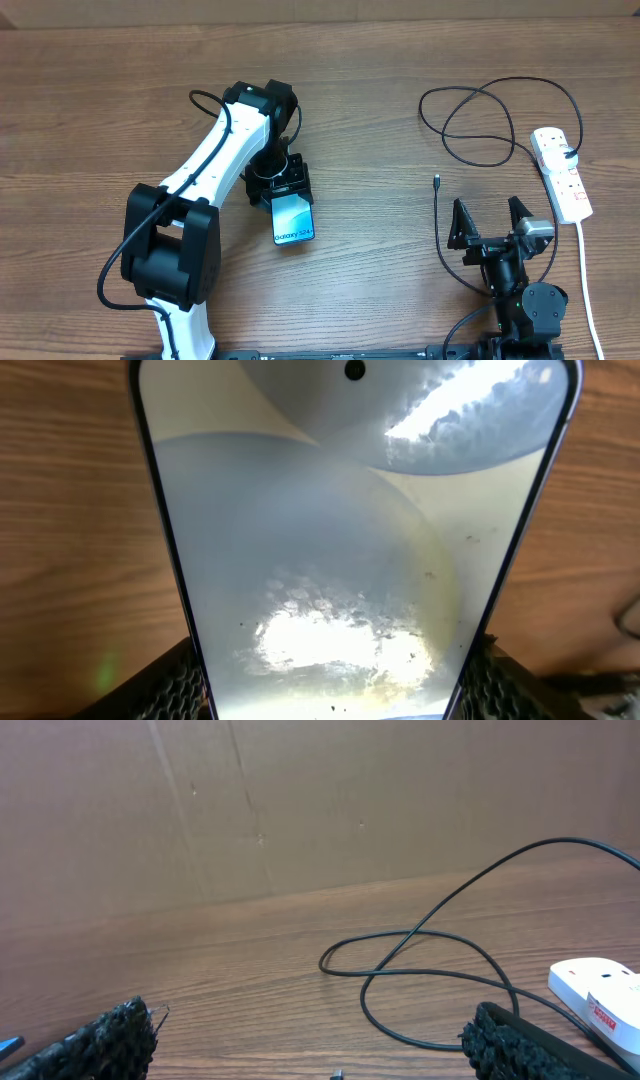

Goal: Plug charger to phone and switch on socket
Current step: 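Lift the phone with the left gripper and tilt it upright toward the right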

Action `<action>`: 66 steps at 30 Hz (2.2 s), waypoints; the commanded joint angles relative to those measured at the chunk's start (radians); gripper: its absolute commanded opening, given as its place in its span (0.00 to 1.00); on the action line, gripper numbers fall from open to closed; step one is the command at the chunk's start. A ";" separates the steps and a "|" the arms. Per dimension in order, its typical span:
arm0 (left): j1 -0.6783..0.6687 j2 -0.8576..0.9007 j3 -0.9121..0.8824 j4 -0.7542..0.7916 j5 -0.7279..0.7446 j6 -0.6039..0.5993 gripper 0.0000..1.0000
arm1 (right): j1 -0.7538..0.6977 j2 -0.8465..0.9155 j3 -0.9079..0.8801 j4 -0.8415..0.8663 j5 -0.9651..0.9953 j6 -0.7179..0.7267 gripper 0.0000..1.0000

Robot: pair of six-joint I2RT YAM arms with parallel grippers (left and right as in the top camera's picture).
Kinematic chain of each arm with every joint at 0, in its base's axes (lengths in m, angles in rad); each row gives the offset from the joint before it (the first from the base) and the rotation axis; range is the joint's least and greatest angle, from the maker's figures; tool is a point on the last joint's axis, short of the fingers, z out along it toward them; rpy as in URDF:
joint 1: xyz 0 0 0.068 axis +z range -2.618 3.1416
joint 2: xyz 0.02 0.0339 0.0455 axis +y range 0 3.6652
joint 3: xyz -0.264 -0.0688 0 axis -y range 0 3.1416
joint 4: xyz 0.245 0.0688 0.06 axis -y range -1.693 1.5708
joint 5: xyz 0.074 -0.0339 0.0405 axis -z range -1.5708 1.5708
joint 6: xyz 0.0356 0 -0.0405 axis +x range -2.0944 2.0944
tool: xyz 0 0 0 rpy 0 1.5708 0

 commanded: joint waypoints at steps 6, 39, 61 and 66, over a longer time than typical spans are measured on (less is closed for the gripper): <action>0.002 0.003 0.028 -0.011 0.218 0.018 0.54 | 0.003 -0.012 -0.011 0.005 0.010 0.006 1.00; 0.002 0.003 0.028 0.002 0.636 0.006 0.50 | 0.003 -0.012 -0.011 0.005 0.010 0.006 1.00; 0.002 0.003 0.028 -0.005 0.881 0.006 0.49 | 0.003 -0.012 -0.011 0.005 0.010 0.006 1.00; 0.002 0.003 0.028 0.003 0.888 0.006 0.49 | 0.003 -0.012 -0.011 0.005 0.010 0.006 1.00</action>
